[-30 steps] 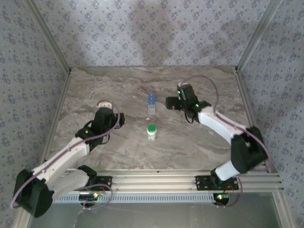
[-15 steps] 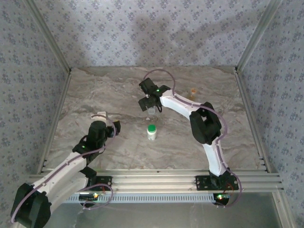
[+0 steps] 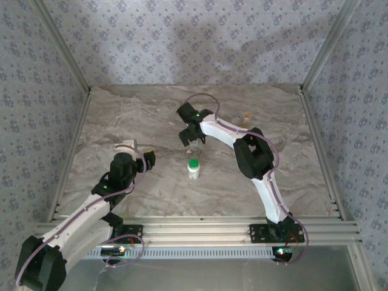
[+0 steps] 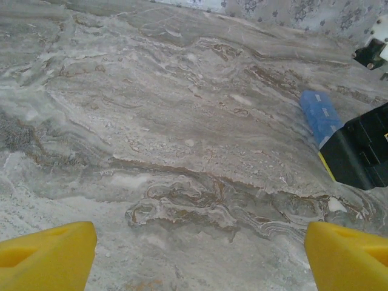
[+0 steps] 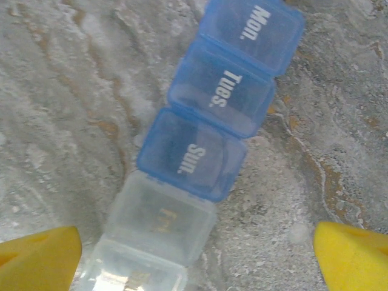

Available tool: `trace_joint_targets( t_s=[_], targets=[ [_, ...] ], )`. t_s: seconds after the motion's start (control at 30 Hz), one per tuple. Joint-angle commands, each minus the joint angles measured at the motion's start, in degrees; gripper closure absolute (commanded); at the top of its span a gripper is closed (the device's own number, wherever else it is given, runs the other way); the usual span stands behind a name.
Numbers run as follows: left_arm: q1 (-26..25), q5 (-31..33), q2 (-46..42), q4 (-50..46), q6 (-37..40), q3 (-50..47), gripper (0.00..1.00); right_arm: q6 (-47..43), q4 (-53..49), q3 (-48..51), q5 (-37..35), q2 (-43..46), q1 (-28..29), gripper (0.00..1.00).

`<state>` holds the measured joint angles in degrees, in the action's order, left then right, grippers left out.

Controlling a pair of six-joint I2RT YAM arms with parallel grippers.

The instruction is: Sort the pills into containers

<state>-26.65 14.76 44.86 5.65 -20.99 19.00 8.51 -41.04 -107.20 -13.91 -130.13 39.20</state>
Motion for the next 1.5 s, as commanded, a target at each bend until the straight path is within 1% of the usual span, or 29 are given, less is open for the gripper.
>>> trace_joint_targets(
  t_s=[0.0,0.4,0.7,0.77,0.87,0.93,1.03,1.23,1.33,1.47],
  targets=[
    [0.22,-0.18,-0.55,1.29,0.34,-0.55,0.11,0.26,-1.64,-1.32,-0.5,-1.53,-1.18,0.0],
    [0.22,0.61,-0.65,0.68,0.32,-0.46,0.11,-0.77,-0.98,2.92,-3.79,1.7,-6.2,0.0],
    [0.21,0.89,-1.03,0.33,0.0,-0.46,0.1,-1.39,-2.31,0.02,-5.69,1.28,-10.74,0.0],
    [0.23,0.88,-1.16,0.23,-0.01,-0.46,0.1,-1.35,-3.05,-1.4,-4.95,1.36,-10.99,0.0],
    [0.26,0.95,-1.27,0.15,-0.1,-0.45,0.1,0.22,-3.39,-3.01,-1.84,2.25,-10.85,0.0],
    [0.27,0.97,-1.21,0.13,-0.19,-0.41,0.1,0.64,-2.59,-3.8,2.75,2.86,-10.39,0.0],
    [0.25,1.15,-1.27,-0.06,-0.19,-0.45,0.1,2.73,-2.02,-6.16,6.95,2.35,-10.45,0.0],
    [0.27,1.49,-1.42,-0.12,-0.19,-0.46,0.1,10.48,-2.22,-14.63,7.61,-3.23,-13.21,0.0],
    [0.27,1.48,-1.29,-0.12,-0.23,-0.46,0.1,15.4,-2.9,-18.34,7.71,-6.0,-14.28,0.03],
    [0.29,1.42,-1.01,0.06,-0.28,-0.46,0.1,19.83,-1.89,-19.81,7.21,-7.33,-14.77,0.07]
  ],
)
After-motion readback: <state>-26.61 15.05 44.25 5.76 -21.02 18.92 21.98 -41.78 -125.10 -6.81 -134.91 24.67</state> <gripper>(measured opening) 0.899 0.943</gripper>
